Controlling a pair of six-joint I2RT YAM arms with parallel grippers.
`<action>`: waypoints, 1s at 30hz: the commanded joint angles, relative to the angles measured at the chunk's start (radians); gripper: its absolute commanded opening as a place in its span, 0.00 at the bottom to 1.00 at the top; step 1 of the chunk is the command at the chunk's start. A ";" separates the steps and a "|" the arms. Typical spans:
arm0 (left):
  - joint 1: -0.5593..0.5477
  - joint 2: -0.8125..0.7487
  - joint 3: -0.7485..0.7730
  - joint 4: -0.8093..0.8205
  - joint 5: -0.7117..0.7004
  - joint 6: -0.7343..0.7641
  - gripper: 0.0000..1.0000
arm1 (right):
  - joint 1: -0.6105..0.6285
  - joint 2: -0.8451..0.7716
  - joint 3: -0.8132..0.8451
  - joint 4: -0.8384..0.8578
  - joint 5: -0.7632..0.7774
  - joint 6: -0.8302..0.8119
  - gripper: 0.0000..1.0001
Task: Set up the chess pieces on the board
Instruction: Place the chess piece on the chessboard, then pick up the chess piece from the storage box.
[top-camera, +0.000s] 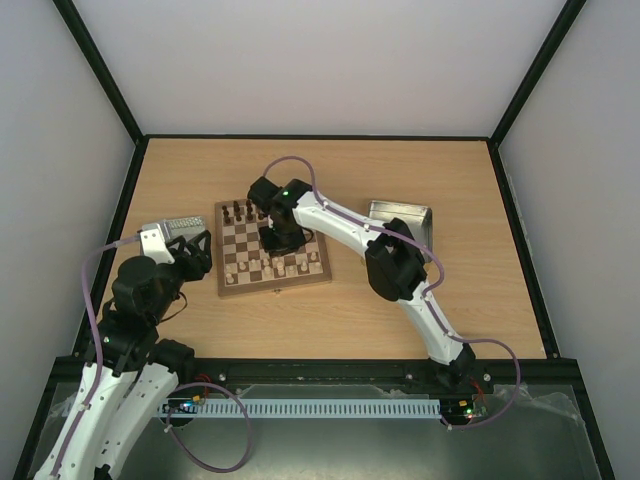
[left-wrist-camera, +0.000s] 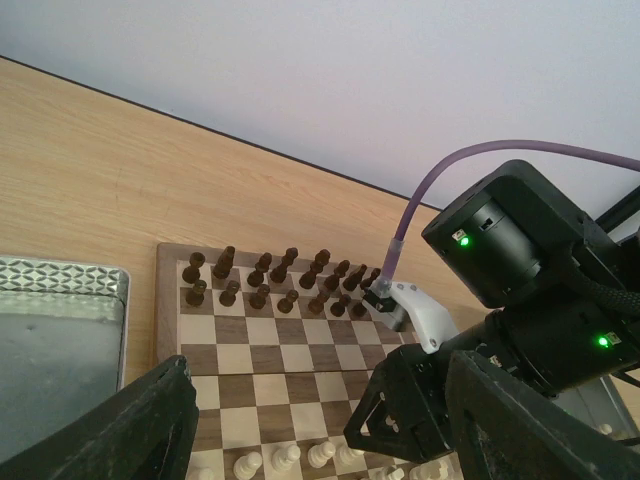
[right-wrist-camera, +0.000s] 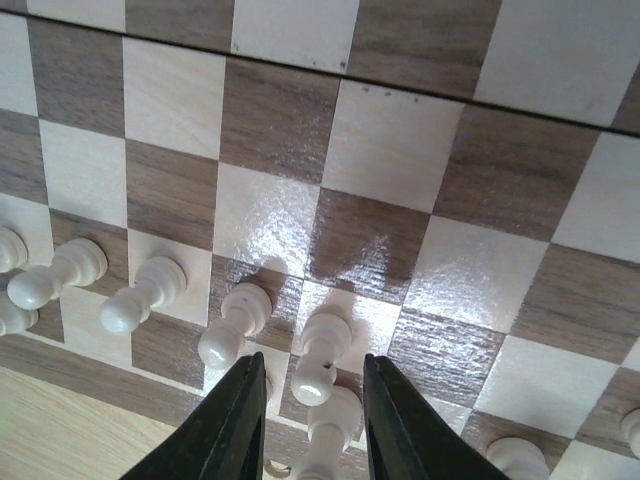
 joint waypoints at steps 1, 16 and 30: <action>0.004 0.011 -0.003 0.014 -0.002 0.007 0.70 | 0.005 -0.050 0.037 0.018 0.068 0.029 0.27; 0.005 0.045 -0.007 0.025 0.062 0.012 0.71 | -0.222 -0.658 -0.628 0.318 0.477 0.214 0.31; 0.005 0.131 -0.011 0.046 0.110 0.010 0.71 | -0.579 -0.792 -1.043 0.426 0.633 0.201 0.23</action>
